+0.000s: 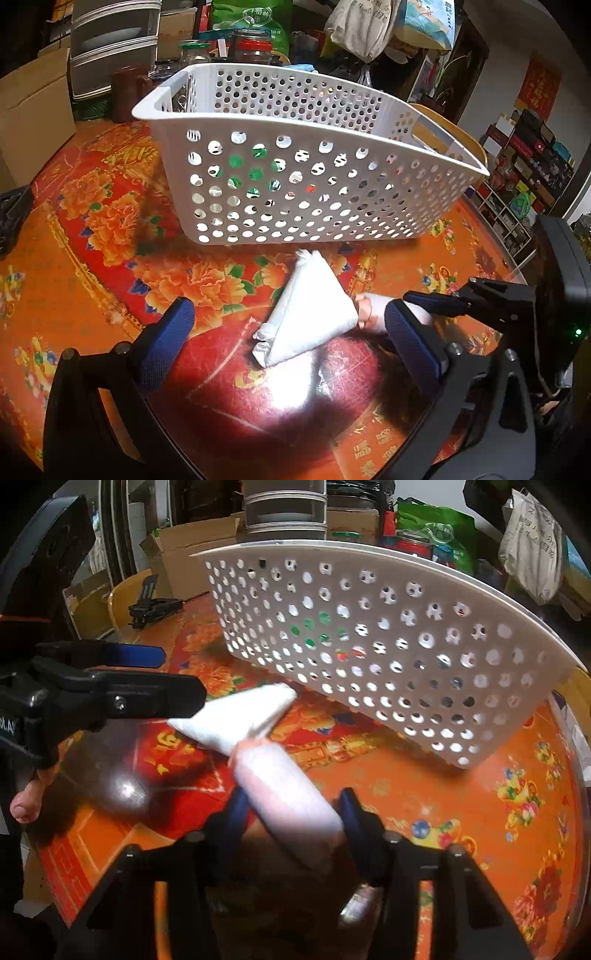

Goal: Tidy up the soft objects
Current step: 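Grasp the white folded cloth with the left tool while the right tool grasps the pink rolled towel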

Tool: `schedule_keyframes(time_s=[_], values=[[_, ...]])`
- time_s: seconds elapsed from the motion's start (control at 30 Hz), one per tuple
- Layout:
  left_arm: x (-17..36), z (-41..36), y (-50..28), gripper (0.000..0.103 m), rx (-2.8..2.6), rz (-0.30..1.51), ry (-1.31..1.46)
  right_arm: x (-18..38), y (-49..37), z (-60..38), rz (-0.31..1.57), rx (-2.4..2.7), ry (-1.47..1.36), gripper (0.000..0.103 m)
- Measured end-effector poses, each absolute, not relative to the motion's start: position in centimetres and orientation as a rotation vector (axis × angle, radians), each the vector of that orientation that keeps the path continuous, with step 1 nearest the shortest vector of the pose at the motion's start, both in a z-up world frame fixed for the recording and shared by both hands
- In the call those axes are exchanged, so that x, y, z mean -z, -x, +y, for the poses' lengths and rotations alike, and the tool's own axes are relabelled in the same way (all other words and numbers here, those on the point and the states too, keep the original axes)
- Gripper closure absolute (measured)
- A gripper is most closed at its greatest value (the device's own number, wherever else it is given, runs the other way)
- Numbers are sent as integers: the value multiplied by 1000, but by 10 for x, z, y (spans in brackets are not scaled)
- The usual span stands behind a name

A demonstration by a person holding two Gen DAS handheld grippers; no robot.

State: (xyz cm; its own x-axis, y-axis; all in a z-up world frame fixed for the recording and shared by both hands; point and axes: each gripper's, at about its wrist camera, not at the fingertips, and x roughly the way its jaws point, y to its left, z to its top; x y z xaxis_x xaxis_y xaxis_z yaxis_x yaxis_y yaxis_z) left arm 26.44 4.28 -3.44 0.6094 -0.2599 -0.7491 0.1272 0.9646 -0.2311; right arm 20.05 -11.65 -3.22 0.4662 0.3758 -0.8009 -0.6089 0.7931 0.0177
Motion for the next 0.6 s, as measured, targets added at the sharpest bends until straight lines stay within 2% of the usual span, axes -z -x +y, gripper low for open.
schedule_keyframes(time_s=[0.2,0.6], values=[[43,38,-269,1,225,908,149,30,-194,-127,899,-617,277,69],[59,10,-277,1,215,935,55,18,-177,-179,837,-581,102,73]])
